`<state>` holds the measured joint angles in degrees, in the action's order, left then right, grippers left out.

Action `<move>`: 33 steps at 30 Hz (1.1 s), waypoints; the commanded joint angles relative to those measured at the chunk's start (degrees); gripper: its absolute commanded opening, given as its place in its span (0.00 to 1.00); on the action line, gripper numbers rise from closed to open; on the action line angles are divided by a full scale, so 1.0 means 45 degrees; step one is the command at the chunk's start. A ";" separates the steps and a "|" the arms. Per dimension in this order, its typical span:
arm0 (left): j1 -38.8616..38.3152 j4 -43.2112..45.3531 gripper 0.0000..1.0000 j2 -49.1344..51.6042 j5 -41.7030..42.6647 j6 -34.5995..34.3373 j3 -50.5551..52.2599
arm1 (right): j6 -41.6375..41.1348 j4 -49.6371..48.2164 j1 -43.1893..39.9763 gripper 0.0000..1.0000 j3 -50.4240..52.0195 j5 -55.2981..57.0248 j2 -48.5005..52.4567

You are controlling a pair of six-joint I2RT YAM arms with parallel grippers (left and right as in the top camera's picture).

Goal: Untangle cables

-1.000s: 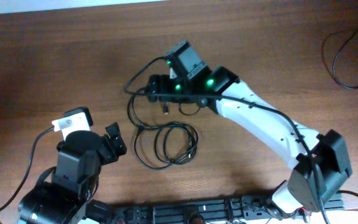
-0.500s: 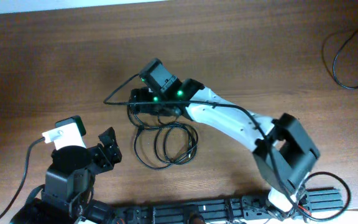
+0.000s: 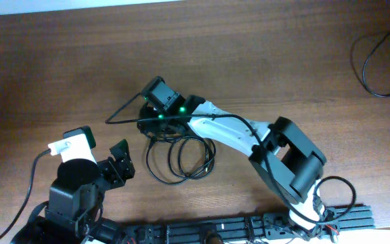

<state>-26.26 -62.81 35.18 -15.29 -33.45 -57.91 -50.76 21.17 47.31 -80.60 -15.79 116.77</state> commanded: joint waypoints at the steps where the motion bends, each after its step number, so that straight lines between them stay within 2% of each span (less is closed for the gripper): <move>1: -0.0049 0.0034 0.86 -0.0078 0.0359 0.0155 -0.0068 | 0.0063 -0.0262 0.0078 0.22 0.0010 -0.0039 0.0578; 2: -0.0049 0.0034 0.86 -0.0078 0.0355 0.0155 -0.0068 | 0.0063 -0.0393 0.0078 0.04 0.0010 -0.0092 0.0588; 6: -0.0049 0.0029 0.87 -0.0078 0.0355 0.0155 -0.0068 | 0.0063 -0.1399 -0.0019 0.04 -0.0238 -0.0359 0.0554; 14: -0.0049 0.0024 0.87 -0.0078 0.0539 0.0160 -0.0068 | 0.0228 -0.0355 -0.1078 0.04 -0.3157 -0.2229 0.0316; 17: -0.0049 0.0019 0.87 -0.0078 0.0539 0.0160 -0.0068 | 0.1321 0.0704 -0.1472 0.04 -0.4702 -0.3055 0.0155; 20: -0.0049 0.0019 0.87 -0.0078 0.0544 0.0160 -0.0068 | 0.3366 0.2356 -0.1588 0.04 -0.6528 -0.2973 0.0015; 26: -0.0049 0.0019 0.88 -0.0078 0.0544 0.0160 -0.0068 | 0.6285 0.6606 -0.1627 0.04 -1.0588 -0.1039 -0.0209; 33: -0.0049 0.0019 0.88 -0.0073 0.0544 0.0160 -0.0068 | 0.6329 0.8417 -0.1627 0.04 -1.4426 -0.0369 -0.0219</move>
<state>-26.26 -62.81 35.18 -13.30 -33.45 -57.91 -24.34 58.39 39.94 -138.98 -19.73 118.37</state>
